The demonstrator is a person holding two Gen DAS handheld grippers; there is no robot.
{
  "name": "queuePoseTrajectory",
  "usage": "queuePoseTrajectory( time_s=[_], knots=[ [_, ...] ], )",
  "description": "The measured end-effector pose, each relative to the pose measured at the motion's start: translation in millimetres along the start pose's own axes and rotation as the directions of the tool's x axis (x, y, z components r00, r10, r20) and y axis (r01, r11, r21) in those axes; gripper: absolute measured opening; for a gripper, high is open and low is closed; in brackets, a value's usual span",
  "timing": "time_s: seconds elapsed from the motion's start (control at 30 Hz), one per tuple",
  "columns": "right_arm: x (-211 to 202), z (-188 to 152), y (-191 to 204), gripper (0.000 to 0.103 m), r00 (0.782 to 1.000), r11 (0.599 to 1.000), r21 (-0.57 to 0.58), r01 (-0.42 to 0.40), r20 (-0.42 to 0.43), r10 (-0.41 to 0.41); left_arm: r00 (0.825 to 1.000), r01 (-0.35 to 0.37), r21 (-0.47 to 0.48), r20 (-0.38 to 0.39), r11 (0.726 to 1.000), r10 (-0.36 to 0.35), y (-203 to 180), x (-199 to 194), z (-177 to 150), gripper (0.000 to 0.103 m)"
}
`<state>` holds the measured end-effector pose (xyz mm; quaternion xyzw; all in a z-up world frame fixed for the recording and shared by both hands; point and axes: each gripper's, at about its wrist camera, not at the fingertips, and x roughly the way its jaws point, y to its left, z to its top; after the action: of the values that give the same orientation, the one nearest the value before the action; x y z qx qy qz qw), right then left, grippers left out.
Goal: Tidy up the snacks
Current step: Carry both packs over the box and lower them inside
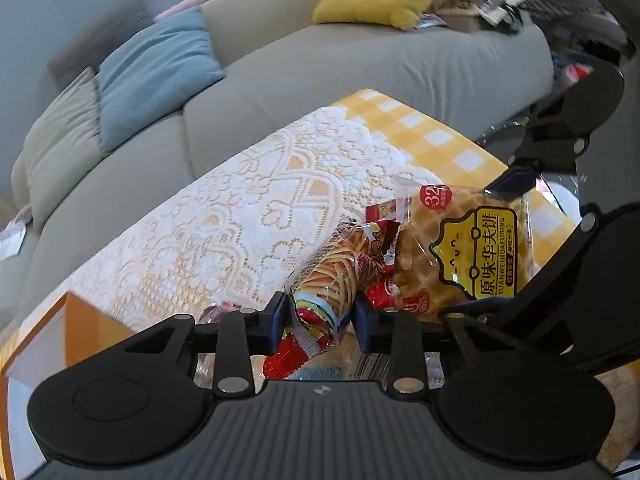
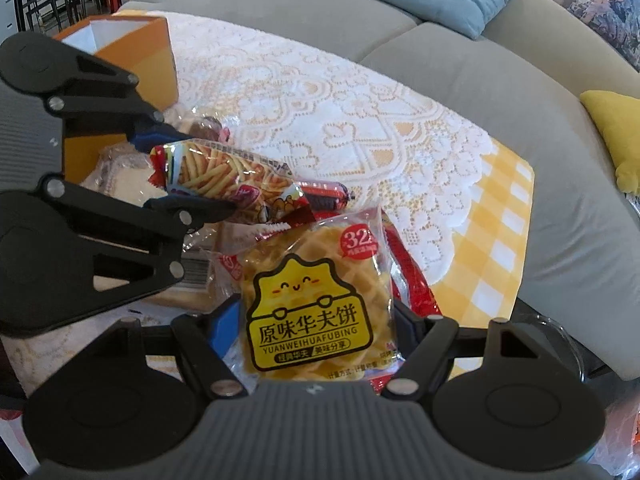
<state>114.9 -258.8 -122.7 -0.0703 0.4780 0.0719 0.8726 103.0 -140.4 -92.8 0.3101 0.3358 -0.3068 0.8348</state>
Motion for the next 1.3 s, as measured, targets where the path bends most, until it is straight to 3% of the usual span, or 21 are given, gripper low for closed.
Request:
queuePoseTrajectory(
  time_s=[0.27, 0.43, 0.63, 0.8, 0.93, 1.3],
  knots=[
    [-30, 6, 9, 0.073, 0.996, 0.997, 0.050, -0.065, 0.064, 0.062, 1.000, 0.029, -0.220, 0.009, 0.975, -0.027, 33, -39, -9, 0.037],
    [-48, 15, 27, 0.073, 0.989, 0.992, 0.050, -0.112, 0.100, 0.107, 1.000, -0.016, -0.323, -0.009, 0.946, 0.014, 55, -69, -20, 0.037],
    [-68, 29, 57, 0.073, 0.974, 0.982, 0.023, -0.189, 0.135, 0.184, 0.997, -0.083, -0.447, -0.034, 0.891, 0.076, 87, -105, -38, 0.037],
    [-83, 47, 87, 0.073, 0.954, 0.967, -0.046, -0.252, 0.158, 0.256, 0.994, -0.090, -0.557, -0.003, 0.826, 0.106, 130, -139, -56, 0.037],
    [-93, 66, 118, 0.073, 0.939, 0.951, -0.131, -0.281, 0.168, 0.301, 0.985, -0.173, -0.611, -0.088, 0.772, 0.151, 166, -152, -71, 0.037],
    [-82, 123, 198, 0.073, 0.900, 0.875, -0.305, -0.375, 0.108, 0.423, 0.948, -0.317, -0.641, -0.243, 0.699, 0.206, 215, -150, -118, 0.037]
  ],
)
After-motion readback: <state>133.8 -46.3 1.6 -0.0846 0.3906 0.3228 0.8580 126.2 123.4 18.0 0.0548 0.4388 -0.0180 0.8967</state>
